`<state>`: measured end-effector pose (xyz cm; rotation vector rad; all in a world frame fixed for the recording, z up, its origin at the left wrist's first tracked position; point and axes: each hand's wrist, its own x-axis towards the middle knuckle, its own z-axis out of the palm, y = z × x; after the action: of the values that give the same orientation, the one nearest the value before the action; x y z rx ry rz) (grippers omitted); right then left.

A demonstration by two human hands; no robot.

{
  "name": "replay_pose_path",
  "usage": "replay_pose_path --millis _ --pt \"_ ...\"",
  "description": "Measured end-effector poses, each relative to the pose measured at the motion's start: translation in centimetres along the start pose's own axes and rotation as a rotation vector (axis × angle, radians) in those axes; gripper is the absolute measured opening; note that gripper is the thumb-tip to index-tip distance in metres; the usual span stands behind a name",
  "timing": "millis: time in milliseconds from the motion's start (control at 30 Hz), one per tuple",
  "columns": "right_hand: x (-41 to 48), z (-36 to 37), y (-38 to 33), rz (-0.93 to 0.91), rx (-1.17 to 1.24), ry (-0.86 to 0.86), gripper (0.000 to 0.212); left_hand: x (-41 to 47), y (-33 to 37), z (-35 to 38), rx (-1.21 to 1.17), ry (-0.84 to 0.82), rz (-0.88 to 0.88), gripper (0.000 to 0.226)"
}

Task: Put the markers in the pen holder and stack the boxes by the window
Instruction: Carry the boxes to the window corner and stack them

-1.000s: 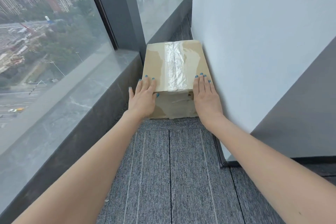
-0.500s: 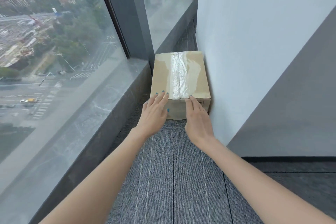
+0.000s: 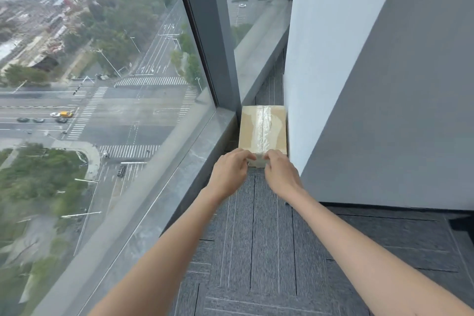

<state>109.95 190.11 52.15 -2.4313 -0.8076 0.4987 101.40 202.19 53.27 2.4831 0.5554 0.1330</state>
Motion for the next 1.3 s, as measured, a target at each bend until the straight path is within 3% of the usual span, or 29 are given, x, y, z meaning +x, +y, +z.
replay_pose_path --millis 233,533,1300 --pt "-12.7 -14.1 -7.7 -0.015 0.014 -0.031 0.018 -9.7 12.4 -12.8 0.054 -0.064 0.012 0.031" --pt "-28.4 -23.7 -9.2 0.120 0.064 -0.019 0.017 -20.6 25.3 -18.6 0.027 -0.139 0.022 0.034" --pt "-79.2 -26.8 4.0 0.478 0.179 0.107 0.012 -60.2 47.1 -5.1 -0.138 -0.530 0.173 0.028"
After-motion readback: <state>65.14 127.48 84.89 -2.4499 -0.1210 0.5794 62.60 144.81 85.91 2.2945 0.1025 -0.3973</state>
